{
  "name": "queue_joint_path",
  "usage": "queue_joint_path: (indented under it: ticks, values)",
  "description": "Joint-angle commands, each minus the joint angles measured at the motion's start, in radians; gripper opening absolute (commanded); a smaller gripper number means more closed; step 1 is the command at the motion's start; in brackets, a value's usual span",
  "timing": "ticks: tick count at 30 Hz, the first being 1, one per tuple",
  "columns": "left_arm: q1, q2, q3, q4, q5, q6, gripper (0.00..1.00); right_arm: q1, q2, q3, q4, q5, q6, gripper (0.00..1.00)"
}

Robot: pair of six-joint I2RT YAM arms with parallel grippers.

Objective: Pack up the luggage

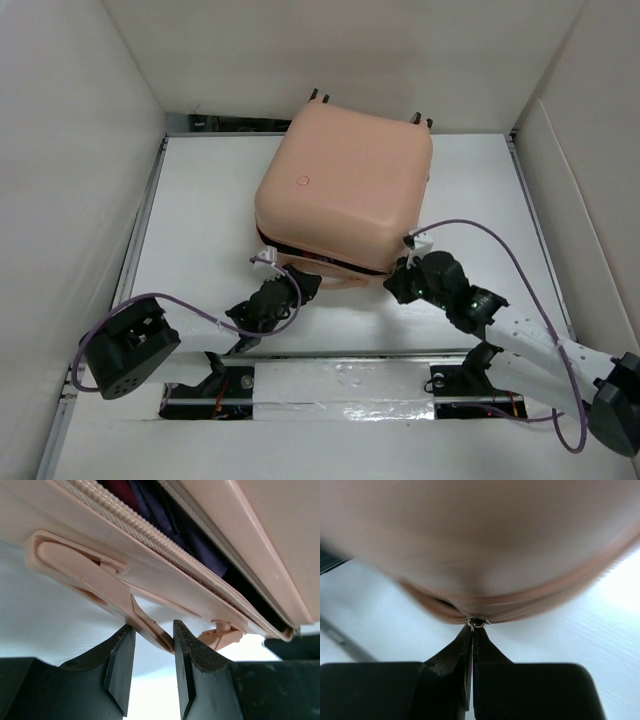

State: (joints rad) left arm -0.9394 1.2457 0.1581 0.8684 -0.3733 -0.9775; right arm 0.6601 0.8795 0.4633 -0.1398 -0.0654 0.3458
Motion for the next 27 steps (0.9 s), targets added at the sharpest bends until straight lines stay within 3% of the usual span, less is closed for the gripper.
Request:
queue_joint_path:
  ticks: [1,8,13,16,20,27]
  values:
    - [-0.039,0.055,0.107,0.069,0.152,0.108,0.0,0.256,-0.075,-0.028,0.079,-0.001,0.157,0.0]
    - [0.005,0.161,0.185,0.15,0.201,0.114,0.0,0.446,-0.114,0.024,-0.04,0.112,0.225,0.0]
    - [-0.016,0.219,0.222,0.201,0.218,0.094,0.0,0.455,0.06,0.122,0.081,0.121,0.196,0.0]
    - [-0.032,0.224,0.228,0.198,0.208,0.097,0.0,0.455,0.166,0.175,0.132,0.222,0.147,0.0]
    - [-0.032,0.225,0.218,0.196,0.206,0.099,0.0,0.4,0.208,0.242,0.277,0.077,0.043,0.0]
    - [-0.032,0.247,0.193,0.23,0.209,0.085,0.0,0.409,0.359,0.291,0.37,-0.147,0.07,0.0]
